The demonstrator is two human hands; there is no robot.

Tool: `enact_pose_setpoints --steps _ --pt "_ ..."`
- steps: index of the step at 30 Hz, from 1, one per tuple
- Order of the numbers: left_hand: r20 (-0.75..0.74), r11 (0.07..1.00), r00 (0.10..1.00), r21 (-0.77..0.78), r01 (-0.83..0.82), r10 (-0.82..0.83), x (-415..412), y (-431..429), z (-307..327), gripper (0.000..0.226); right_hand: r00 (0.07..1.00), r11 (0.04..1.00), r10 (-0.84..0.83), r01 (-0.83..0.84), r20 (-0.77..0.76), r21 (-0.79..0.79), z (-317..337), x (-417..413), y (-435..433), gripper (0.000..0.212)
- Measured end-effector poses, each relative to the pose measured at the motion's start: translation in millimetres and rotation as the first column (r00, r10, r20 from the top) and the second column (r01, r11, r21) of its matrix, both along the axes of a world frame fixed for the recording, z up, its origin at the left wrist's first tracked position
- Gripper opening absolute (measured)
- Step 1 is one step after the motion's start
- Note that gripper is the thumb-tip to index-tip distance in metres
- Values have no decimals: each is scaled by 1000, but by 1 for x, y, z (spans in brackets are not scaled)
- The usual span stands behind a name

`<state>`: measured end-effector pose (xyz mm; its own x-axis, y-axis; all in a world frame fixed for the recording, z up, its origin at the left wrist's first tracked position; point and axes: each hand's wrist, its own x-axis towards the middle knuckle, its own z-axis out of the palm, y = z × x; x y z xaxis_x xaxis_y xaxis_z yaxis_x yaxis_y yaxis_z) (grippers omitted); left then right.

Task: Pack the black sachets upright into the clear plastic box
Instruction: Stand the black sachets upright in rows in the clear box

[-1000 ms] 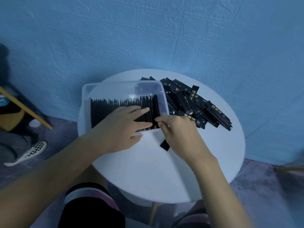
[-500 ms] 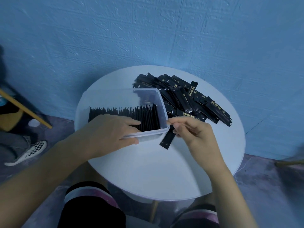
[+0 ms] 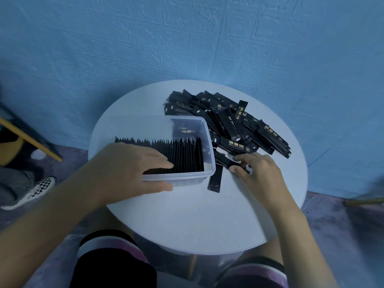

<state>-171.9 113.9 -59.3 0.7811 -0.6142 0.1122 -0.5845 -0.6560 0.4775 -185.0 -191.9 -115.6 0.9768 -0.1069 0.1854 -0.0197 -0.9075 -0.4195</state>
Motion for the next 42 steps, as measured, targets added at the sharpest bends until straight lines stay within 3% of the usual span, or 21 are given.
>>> enact_pose_setpoints --steps 4,8,16,20,23,25,28,30,32,35,38,42 --pt "144 975 986 194 -108 81 6 30 -7 63 996 998 19 -14 -84 63 7 3 4 9" --pt "162 982 985 170 -87 59 1 31 -14 43 992 992 19 -3 -122 125 15 4 3 13" --pt "232 985 973 161 -55 16 -1 26 -16 53 969 994 64 -40 -237 105 22 9 10 18" --pt "96 969 995 241 -60 38 10 15 -6 80 956 989 44 -1 -289 149 26 7 9 11" --pt "33 961 999 277 -18 10 21 -1 0 85 969 985 -7 49 -245 164 38 2 5 15" --pt "15 958 1000 287 5 -9 26 -10 -1 83 984 962 -24 71 -177 263 56 -3 7 21" --pt "-15 951 999 307 36 -33 30 -16 -7 92 996 937 21 11 -88 349 87 -7 30 26" --pt "-41 953 999 300 42 -31 31 -17 -10 91 997 963 51 -34 -55 266 98 -3 53 20" --pt "-37 957 999 287 40 -31 30 -17 -10 88 998 999 38 -36 -48 38 99 5 76 18" --pt "-20 958 999 285 37 -32 30 -18 -10 87 1000 966 18 -20 -11 -256 91 15 100 21" --pt "10 964 999 265 35 -39 30 -18 -11 80 998 916 27 -47 -57 -399 82 17 119 10" --pt "36 975 997 214 63 -72 30 -16 -12 69 991 874 37 -93 -126 -477 77 19 127 15"
